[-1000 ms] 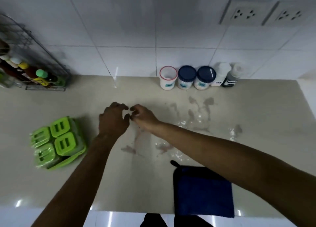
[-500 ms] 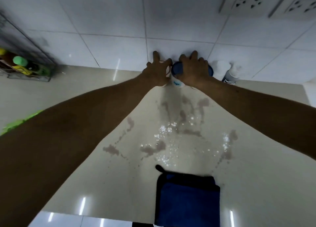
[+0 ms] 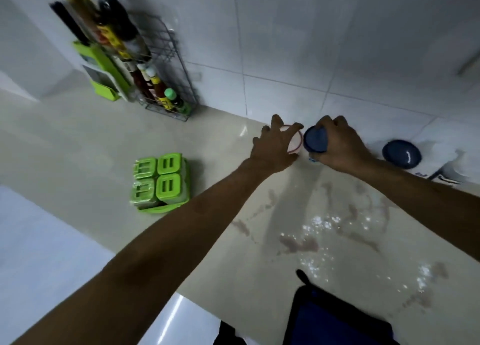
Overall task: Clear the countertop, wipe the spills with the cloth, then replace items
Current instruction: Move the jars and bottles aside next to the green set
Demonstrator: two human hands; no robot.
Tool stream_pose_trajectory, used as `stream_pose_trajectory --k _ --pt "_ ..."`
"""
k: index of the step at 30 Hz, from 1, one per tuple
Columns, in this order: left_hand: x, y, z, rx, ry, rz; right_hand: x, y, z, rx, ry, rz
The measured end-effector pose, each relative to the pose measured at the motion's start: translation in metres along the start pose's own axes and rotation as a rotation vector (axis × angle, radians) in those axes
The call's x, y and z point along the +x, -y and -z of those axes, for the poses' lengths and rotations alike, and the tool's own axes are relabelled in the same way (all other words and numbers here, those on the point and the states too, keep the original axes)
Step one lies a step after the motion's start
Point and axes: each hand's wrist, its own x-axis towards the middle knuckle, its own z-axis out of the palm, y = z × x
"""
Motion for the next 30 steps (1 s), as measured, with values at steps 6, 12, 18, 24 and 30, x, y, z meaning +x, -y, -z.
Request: stream_pose_trajectory --k 6,12,18,24,30 --pt "-0.057 0.123 0.048 0.012 -0.009 0.242 0.022 0.122 -0.049 0.091 0.13 0.055" --pt "-0.091 0.209 0.064 0.111 0.022 0.26 0.05 0.212 -0.107 0.041 0.27 0.126" --pt "-0.098 0.243 0.081 0.173 0.01 0.299 0.073 0.251 -0.133 0.055 0.304 0.118" --pt "-0.106 0.267 0.091 0.17 -0.008 0.404 0.081 0.275 -0.147 0.047 0.345 0.156" --pt "-0.118 0.283 0.104 0.154 0.001 0.528 0.078 0.298 -0.169 0.074 0.406 0.229"
